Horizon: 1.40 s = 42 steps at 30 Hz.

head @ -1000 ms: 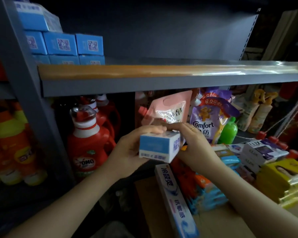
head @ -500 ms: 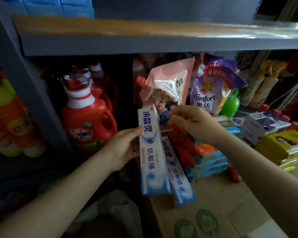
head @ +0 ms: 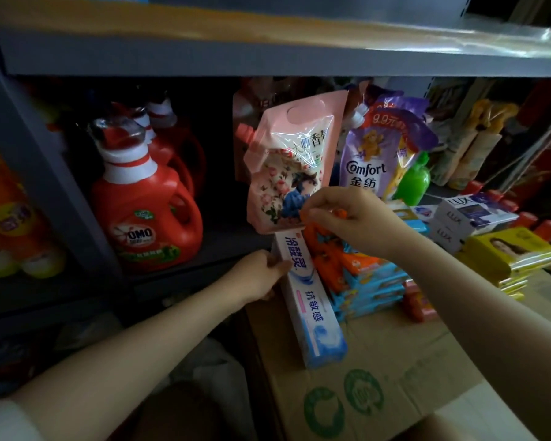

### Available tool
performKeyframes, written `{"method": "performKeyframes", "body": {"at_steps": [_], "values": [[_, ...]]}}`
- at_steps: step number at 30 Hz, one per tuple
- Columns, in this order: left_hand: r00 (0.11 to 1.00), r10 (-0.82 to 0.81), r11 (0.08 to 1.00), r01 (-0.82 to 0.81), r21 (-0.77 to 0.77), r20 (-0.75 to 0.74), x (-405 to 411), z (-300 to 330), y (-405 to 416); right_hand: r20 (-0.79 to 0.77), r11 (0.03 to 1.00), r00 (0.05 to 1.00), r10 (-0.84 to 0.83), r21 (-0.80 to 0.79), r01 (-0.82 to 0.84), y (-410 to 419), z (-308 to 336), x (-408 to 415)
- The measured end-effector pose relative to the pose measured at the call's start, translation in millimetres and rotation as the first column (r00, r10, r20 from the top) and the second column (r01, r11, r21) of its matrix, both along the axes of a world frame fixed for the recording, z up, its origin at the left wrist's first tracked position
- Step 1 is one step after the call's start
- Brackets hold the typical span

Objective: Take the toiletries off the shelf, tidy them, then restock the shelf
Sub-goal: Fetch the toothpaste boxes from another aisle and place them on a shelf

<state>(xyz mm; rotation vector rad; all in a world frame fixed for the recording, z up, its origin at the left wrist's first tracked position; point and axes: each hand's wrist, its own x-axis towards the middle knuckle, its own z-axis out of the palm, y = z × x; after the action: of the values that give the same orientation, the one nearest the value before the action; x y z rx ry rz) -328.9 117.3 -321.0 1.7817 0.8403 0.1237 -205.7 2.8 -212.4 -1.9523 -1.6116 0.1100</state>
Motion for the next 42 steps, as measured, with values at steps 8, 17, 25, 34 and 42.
{"method": "performKeyframes", "body": {"at_steps": [8, 17, 25, 34, 42], "values": [[0.953, -0.154, 0.849, -0.009, 0.528, 0.263, -31.5, 84.2, 23.1, -0.056, 0.990, 0.997, 0.061, 0.134, -0.053, 12.7, 26.2, -9.7], [0.985, 0.000, -0.311, -0.165, 0.936, 0.173, -107.1, 239.1, 80.4, 0.199, 0.825, 0.973, 0.121, 0.525, -0.210, 78.4, 123.7, -56.4], [0.996, 0.083, -0.288, 0.010, 0.958, 0.015, -118.4, 250.1, 103.0, 0.384, 0.929, 0.920, 0.076, 0.308, -0.205, 176.6, 174.5, -79.1], [0.990, 0.098, -0.293, -0.066, 0.954, 0.098, -116.3, 242.8, 100.2, 0.345, 0.892, 0.938, -0.041, 0.435, -0.121, 184.3, 175.9, -72.5], [0.989, 0.092, -0.257, -0.086, 0.963, 0.113, -115.5, 241.1, 100.9, -0.159, 0.959, 0.973, -0.168, 0.201, 0.199, 191.5, 193.4, -66.6]]}}
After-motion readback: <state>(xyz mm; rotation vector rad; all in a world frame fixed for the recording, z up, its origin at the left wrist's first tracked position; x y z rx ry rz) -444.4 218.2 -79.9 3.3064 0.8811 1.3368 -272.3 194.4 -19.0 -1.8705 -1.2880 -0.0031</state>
